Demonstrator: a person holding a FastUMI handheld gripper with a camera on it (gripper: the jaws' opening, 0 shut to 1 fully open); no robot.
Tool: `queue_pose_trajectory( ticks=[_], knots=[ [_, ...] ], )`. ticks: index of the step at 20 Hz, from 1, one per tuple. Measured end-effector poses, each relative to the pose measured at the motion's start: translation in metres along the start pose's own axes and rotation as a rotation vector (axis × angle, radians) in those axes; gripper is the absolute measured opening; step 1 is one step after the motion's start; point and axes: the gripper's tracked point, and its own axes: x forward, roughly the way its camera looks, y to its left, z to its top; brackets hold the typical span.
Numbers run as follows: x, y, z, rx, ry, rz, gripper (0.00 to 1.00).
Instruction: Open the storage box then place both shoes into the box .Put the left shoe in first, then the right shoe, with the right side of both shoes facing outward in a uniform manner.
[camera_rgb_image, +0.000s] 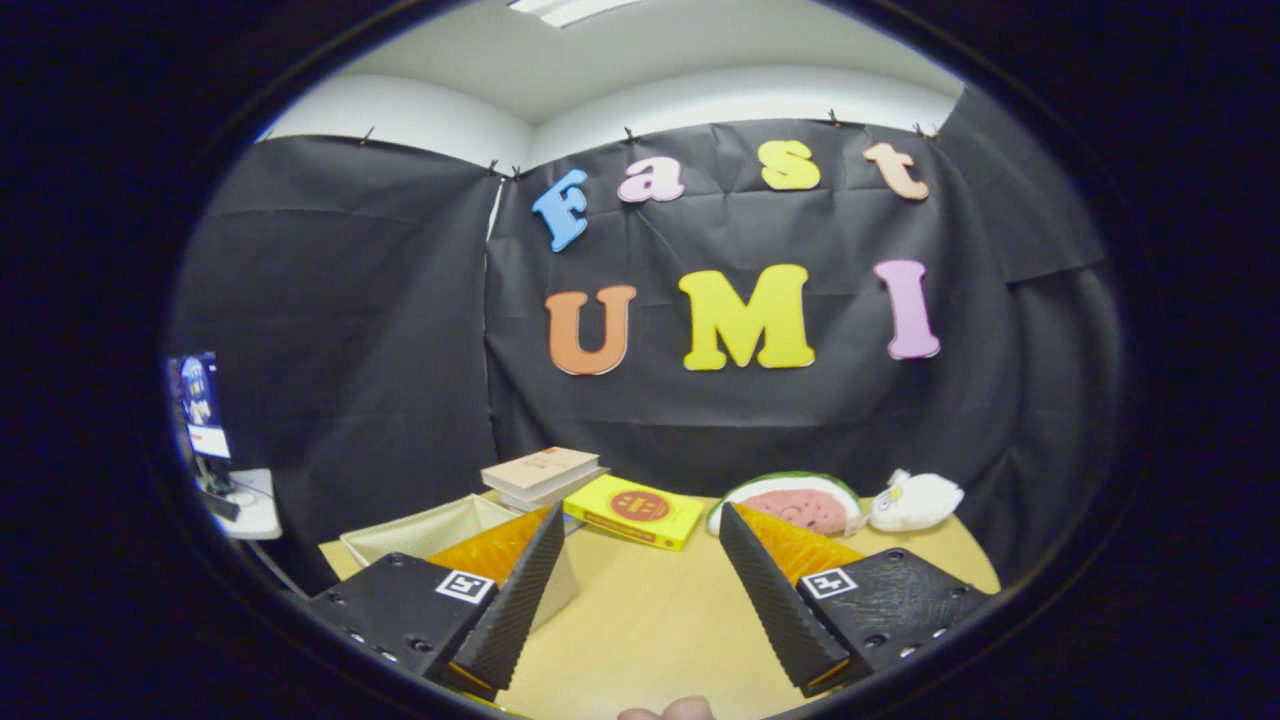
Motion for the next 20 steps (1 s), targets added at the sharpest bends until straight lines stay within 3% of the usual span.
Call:
queue_pose_trajectory(
  ticks=[5,10,14,20],
  knots=[
    [-0.036,-0.119,-0.037,0.016,0.069,-0.144,0.95],
    [-0.060,-0.228,-0.109,0.033,0.237,-0.298,0.95],
    [-0.062,-0.260,-0.181,0.017,0.456,-0.310,0.96],
    [-0.036,-0.255,-0.249,0.103,0.647,-0.236,0.96]
  ],
)
